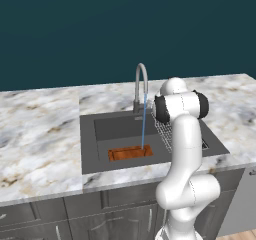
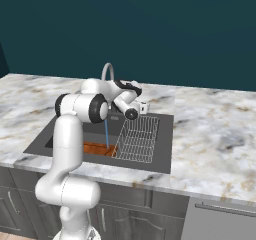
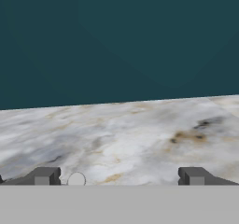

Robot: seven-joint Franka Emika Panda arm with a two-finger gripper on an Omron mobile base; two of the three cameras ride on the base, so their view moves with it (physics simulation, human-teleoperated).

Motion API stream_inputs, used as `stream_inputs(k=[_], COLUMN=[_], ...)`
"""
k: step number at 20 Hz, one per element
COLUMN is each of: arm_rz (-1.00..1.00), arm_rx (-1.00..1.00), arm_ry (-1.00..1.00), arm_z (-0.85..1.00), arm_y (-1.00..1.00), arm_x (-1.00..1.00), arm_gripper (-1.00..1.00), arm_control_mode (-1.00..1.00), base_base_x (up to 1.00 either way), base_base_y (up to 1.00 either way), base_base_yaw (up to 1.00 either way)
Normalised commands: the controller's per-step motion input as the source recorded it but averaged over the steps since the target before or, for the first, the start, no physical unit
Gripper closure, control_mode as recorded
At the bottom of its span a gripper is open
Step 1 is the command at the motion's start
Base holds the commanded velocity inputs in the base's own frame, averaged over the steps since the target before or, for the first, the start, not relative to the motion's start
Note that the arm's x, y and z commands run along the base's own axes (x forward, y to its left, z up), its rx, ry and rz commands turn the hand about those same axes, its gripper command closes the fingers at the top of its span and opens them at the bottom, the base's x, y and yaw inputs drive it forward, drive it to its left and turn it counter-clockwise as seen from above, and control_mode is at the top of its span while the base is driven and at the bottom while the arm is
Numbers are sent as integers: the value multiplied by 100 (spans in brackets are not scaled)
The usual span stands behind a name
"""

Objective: Turn on the sink faucet with hot water and rinse the cutting board for ten seconds, then turn off the faucet. Push the cutting board to reach the water if necessary.

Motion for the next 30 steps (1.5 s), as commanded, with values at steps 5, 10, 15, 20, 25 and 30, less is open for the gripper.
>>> stream_inputs(k=[5,10,15,20,25,30], arm_rz=[0,0,0,0,0,0], arm_rx=[0,0,0,0,0,0], arm_ry=[0,0,0,0,0,0], arm_z=[0,0,0,0,0,0], arm_y=[0,0,0,0,0,0], arm_x=[0,0,0,0,0,0], arm_gripper=[-100,-100,-100,-100,-100,-100], arm_control_mode=[-100,-100,-100,-100,-100,-100], base_base_x=[0,0,0,0,0,0], base_base_y=[0,0,0,0,0,0], base_base_yaw=[0,0,0,0,0,0])
